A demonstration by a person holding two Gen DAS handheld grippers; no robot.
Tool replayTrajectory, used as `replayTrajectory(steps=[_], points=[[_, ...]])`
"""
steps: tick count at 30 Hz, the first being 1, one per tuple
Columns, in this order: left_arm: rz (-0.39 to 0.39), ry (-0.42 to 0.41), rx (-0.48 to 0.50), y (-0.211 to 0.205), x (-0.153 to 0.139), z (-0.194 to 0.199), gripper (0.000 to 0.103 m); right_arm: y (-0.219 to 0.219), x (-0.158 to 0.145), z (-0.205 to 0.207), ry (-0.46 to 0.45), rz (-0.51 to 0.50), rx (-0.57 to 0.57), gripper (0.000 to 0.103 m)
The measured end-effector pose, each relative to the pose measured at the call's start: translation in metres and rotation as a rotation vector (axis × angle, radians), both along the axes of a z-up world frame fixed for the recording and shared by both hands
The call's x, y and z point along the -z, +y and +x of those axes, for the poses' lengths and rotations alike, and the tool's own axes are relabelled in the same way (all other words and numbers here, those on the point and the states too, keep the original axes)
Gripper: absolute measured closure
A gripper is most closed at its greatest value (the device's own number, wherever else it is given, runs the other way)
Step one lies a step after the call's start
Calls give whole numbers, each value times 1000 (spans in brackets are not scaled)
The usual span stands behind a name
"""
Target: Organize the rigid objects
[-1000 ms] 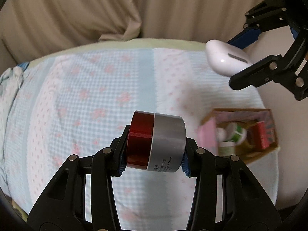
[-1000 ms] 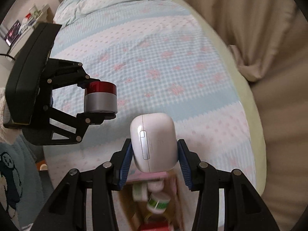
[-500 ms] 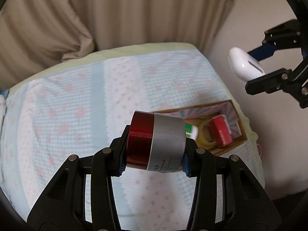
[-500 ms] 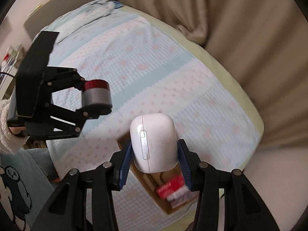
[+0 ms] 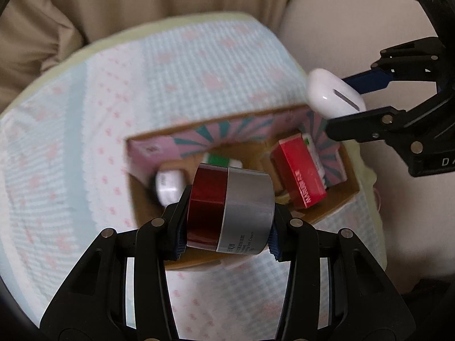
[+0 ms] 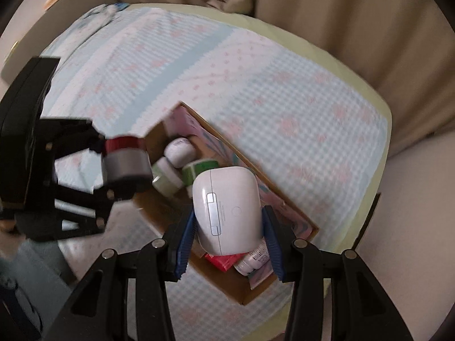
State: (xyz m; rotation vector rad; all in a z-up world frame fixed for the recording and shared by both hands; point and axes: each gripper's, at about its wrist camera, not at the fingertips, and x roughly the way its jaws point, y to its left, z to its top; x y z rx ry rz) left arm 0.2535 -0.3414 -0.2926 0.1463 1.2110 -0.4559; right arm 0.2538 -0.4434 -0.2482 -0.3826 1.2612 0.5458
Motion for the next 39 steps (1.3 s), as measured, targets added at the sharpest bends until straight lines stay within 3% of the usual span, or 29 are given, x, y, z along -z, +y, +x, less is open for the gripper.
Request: replayTrajectory(steps=[6, 11, 13, 23, 24, 25, 26, 31, 39], points=[[44, 91, 15, -18, 53, 0, 63, -19, 51, 1, 82, 109, 157, 60], [71, 134, -1, -19, 76, -1, 63, -22, 84, 10, 137, 180, 255, 60], [78, 144, -7, -20, 82, 0, 63, -21, 91, 15, 166, 220, 276, 60], [93, 174, -15, -25, 92, 11, 61, -8, 117, 46, 199, 200, 314, 58], [93, 167, -28, -22, 88, 13, 43, -10, 116, 47, 197, 212, 324, 45], [97, 158, -38, -21, 84, 14, 23, -12, 116, 49, 194, 219, 345, 17], [111, 147, -47, -18, 80, 14, 3, -16, 114, 50, 180, 219, 367, 4], [107, 117, -75, -5, 67, 14, 0, -34, 100, 42, 108, 175, 481, 0], [91, 89, -57, 0, 52, 5, 0, -31, 83, 22, 49, 103, 490, 0]])
